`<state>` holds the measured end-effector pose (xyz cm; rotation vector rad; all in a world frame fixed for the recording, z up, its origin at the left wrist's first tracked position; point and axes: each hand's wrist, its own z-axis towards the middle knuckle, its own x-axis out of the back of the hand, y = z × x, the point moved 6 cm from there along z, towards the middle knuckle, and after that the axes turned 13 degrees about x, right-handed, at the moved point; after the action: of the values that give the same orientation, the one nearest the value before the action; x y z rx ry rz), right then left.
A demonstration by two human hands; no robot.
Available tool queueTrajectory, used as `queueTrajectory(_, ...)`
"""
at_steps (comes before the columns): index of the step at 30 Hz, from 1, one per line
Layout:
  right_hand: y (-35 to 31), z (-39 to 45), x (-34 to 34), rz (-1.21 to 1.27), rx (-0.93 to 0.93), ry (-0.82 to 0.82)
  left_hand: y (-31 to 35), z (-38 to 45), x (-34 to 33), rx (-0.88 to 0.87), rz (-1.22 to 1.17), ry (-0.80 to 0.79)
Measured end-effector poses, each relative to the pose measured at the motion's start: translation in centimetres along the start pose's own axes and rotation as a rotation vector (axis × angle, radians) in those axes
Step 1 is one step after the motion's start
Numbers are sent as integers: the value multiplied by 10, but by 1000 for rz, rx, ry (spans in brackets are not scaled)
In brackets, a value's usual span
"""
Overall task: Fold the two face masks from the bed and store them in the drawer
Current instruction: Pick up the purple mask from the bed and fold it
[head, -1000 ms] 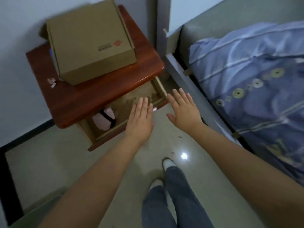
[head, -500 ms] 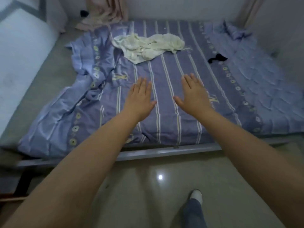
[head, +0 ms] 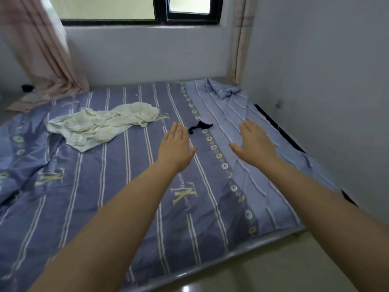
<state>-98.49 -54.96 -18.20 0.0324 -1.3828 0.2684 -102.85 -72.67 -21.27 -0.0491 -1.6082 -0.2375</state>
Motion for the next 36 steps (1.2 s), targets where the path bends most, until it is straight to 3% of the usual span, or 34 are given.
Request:
queueTrajectory(14, 239, 247, -140, 104, -1, -149, 60, 310, -122, 224, 3, -113)
queueTrajectory(21, 308, 352, -266, 196, 36, -220, 44, 415, -247, 366, -22, -255)
queueTrajectory(27, 323, 406, -402, 287, 90, -384, 23, 453, -377, 518, -111, -364)
queueTrajectory(29, 317, 423, -435, 292, 153, -376, 21, 460, -404, 545, -128, -336)
queueTrajectory(32, 308, 451, -474, 213, 271, -348, 18, 466, -418, 557, -148, -169)
queueTrajectory(36, 304, 470, -488, 171, 326, -184, 15, 470, -418, 505, -150, -59)
